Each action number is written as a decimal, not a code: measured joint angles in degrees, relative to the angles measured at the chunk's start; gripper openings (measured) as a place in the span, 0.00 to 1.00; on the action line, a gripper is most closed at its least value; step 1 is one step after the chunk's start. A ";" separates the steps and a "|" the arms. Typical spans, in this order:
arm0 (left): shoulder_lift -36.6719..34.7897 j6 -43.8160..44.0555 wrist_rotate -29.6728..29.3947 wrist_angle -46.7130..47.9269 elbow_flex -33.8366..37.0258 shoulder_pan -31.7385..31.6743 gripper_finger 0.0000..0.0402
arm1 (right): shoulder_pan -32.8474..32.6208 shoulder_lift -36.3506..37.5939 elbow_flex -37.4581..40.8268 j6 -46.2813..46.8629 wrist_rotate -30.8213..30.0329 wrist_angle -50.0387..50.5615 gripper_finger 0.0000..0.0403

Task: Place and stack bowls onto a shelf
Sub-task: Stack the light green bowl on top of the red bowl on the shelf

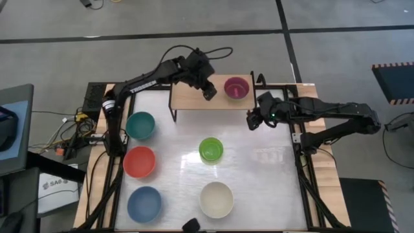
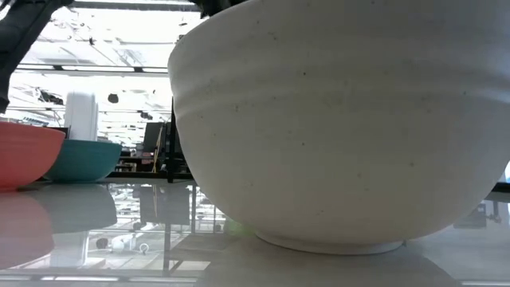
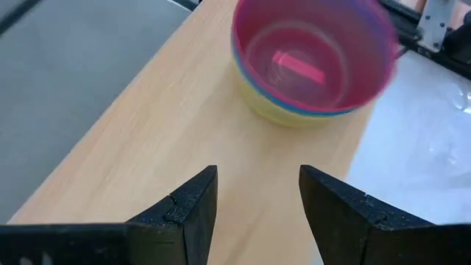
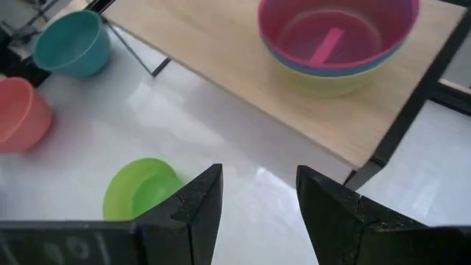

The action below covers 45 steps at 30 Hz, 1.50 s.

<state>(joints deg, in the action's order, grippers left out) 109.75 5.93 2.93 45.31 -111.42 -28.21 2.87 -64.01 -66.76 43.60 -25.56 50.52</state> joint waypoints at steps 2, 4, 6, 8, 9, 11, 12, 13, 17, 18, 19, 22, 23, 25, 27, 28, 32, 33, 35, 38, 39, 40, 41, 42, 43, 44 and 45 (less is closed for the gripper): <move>-1.90 1.06 -2.19 1.72 0.00 1.14 0.44 | -0.85 0.00 0.00 -0.53 0.11 -0.10 0.49; -3.71 2.23 -4.63 3.58 0.00 2.58 0.44 | -1.75 0.00 0.00 -0.59 0.21 -0.16 0.49; -4.93 3.39 -7.75 5.85 0.00 4.40 0.44 | -2.91 0.00 0.00 -0.60 0.24 -0.16 0.49; -5.70 4.76 -10.80 8.18 0.00 6.69 0.44 | -4.26 0.00 0.00 -0.64 0.32 -0.17 0.49; -5.99 5.51 -12.27 9.34 0.00 7.98 0.44 | -4.90 0.00 0.01 -0.70 0.58 -0.21 0.49; -6.41 7.31 -14.61 11.14 0.00 10.75 0.44 | -6.17 -0.04 0.80 -1.02 1.81 -1.58 0.49; -6.50 8.34 -15.83 12.03 0.00 12.16 0.44 | -6.75 -0.08 1.55 -1.61 3.02 -2.72 0.49; -6.51 9.46 -17.02 12.87 0.00 13.71 0.44 | -7.24 -0.16 2.24 -1.97 4.42 -3.93 0.49; -6.49 14.72 -22.41 14.30 0.44 20.56 0.44 | -9.60 -0.63 5.58 -2.02 8.13 -10.18 0.49; -6.49 16.41 -23.51 13.90 0.72 22.42 0.44 | -10.23 -0.87 6.46 -1.97 8.76 -11.59 0.49; -6.49 18.03 -24.49 13.74 0.89 24.32 0.44 | -10.91 -1.11 7.21 -1.73 9.15 -11.92 0.49; -6.60 21.59 -28.73 13.74 0.95 30.01 0.44 | -12.84 -2.71 9.04 -0.34 9.28 -15.89 0.49; -6.75 22.44 -30.36 13.73 0.94 31.78 0.44 | -13.31 -2.98 9.69 0.10 9.33 -16.29 0.49; -6.96 23.78 -33.00 13.84 0.94 34.87 0.44 | -14.35 -4.52 10.54 1.77 9.89 -14.80 0.49; -6.91 24.83 -34.83 14.01 0.94 37.45 0.44 | -15.06 -6.73 10.31 4.00 10.54 -16.41 0.49; -6.86 25.51 -35.68 13.12 0.97 38.63 0.44 | -15.45 -7.79 10.38 5.45 10.68 -16.48 0.49; -6.86 22.60 -37.09 1.10 0.96 42.61 0.44 | -16.02 -13.36 10.32 10.84 12.26 -22.31 0.49; -6.86 20.46 -37.06 -1.07 0.92 43.14 0.44 | -16.04 -15.15 10.30 11.51 12.31 -23.77 0.49; -6.86 17.75 -36.87 -2.04 0.92 43.43 0.44 | -15.60 -18.58 10.36 13.02 12.32 -27.22 0.48; -6.86 16.99 -37.81 -0.36 0.94 42.38 0.44 | -14.19 -23.54 9.83 15.62 12.24 -28.97 0.47; -6.88 17.09 -38.64 0.21 0.94 42.13 0.44 | -13.70 -24.91 9.54 16.58 12.24 -29.58 0.46; -7.08 17.02 -39.99 0.28 0.96 42.21 0.44 | -13.23 -26.19 9.50 17.39 12.23 -29.56 0.45; -7.26 16.51 -41.16 0.17 0.96 42.71 0.44 | -12.67 -27.70 9.33 18.47 12.21 -29.11 0.45; -7.71 15.49 -42.30 0.10 0.96 43.31 0.44 | -12.22 -28.94 9.13 19.46 12.21 -29.40 0.44; -8.34 14.39 -43.34 0.44 0.96 43.94 0.44 | -11.75 -29.97 8.87 20.12 12.21 -29.91 0.44; -8.80 13.59 -44.30 0.95 0.95 44.34 0.44 | -11.37 -30.65 8.89 20.42 12.21 -29.92 0.44; -9.47 12.94 -44.51 1.65 0.91 44.54 0.44 | -11.03 -31.33 8.91 20.84 12.20 -29.75 0.44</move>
<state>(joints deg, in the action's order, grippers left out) 100.29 18.87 -41.58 46.96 -110.50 16.34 -8.17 -95.34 -57.86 64.44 -13.35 20.77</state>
